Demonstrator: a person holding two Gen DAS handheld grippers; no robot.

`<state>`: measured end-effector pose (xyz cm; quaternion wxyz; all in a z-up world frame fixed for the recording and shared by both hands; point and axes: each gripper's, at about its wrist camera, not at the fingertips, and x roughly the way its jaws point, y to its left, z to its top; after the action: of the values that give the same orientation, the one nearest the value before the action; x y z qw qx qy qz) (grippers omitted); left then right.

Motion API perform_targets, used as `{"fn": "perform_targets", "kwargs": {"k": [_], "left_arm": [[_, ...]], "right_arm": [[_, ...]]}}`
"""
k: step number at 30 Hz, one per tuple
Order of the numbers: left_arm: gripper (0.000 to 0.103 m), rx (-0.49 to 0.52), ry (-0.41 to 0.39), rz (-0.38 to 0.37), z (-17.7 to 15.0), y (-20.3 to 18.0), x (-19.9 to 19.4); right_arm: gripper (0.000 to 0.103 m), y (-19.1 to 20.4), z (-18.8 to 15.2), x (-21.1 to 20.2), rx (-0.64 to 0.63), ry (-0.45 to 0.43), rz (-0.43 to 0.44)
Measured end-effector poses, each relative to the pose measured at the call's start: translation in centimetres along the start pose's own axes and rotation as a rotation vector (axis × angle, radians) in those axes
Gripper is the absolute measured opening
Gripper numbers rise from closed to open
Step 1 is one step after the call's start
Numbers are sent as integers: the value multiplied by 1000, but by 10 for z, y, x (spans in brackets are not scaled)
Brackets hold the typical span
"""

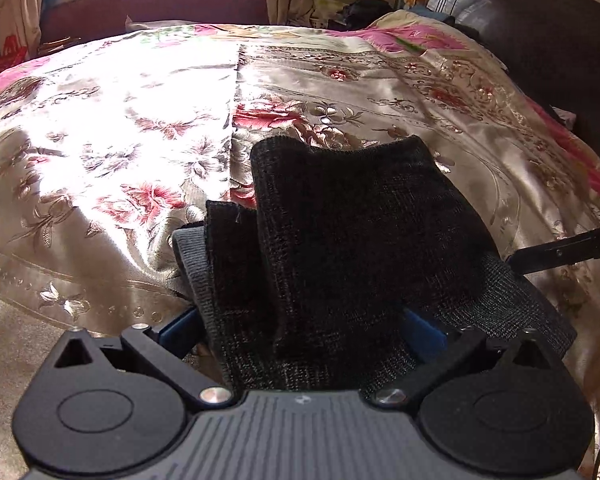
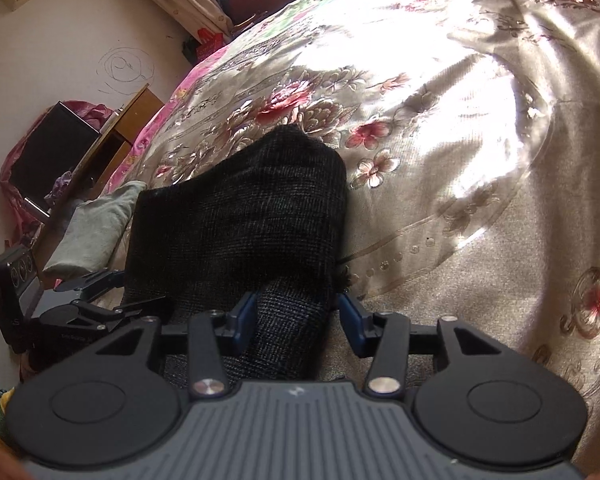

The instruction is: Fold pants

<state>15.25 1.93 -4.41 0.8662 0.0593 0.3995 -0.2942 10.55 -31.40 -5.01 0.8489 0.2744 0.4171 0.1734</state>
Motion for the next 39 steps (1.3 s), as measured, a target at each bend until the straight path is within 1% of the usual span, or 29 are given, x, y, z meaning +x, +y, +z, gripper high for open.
{"fn": "perform_targets", "kwargs": {"k": [1, 3, 4, 6, 7, 8, 10, 11, 12, 13, 15, 17, 20, 21, 23, 27, 29, 35, 38, 39], "left_arm": [[103, 3, -3, 3, 1, -1, 1], [103, 3, -1, 5, 4, -1, 5], [103, -1, 5, 4, 5, -1, 7], [103, -18, 18, -5, 7, 5, 13], [103, -32, 19, -13, 7, 8, 16], [103, -55, 21, -19, 9, 12, 19], [103, -105, 15, -29, 13, 14, 17], [103, -109, -4, -30, 15, 12, 11], [103, -104, -30, -40, 17, 7, 3], [103, -104, -51, -61, 21, 2, -4], [103, -101, -83, -117, 31, -9, -15], [103, -68, -92, -140, 40, -25, -18], [103, -22, -69, -164, 47, -45, -8], [103, -21, -51, -189, 50, -53, -3], [103, -26, -43, -250, 54, -68, 4], [103, 52, -26, -337, 68, -131, 34], [103, 79, -12, -386, 78, -163, 52], [103, 188, 3, -547, 117, -284, 94], [103, 245, 22, -596, 131, -340, 111], [103, 268, 36, -612, 135, -364, 120]], "right_arm": [[49, -4, 0, 5, 32, 5, 32], [50, -4, 1, 22, 45, 14, 41], [54, -4, 2, 32, 36, 18, 57], [55, -10, 5, 46, 85, 1, 111], [54, -14, 7, 51, 139, -6, 134], [53, -14, 10, 54, 165, -13, 142], [41, -5, 11, 53, 145, -24, 109], [37, -1, 10, 50, 142, -28, 108], [31, 2, 8, 42, 151, -36, 125], [26, 5, 7, 35, 154, -43, 135], [23, 8, 6, 18, 161, -66, 154], [22, 7, 4, 2, 168, -94, 170], [22, -1, 5, -24, 174, -134, 132], [21, -6, 5, -35, 185, -151, 123], [21, -15, 5, -58, 184, -185, 98], [21, -38, 2, -109, 184, -251, 11], [21, -53, -2, -135, 192, -278, -57], [21, -118, -12, -228, 272, -391, -221], [21, -142, -5, -270, 280, -427, -302], [21, -150, -2, -285, 268, -437, -342]]}}
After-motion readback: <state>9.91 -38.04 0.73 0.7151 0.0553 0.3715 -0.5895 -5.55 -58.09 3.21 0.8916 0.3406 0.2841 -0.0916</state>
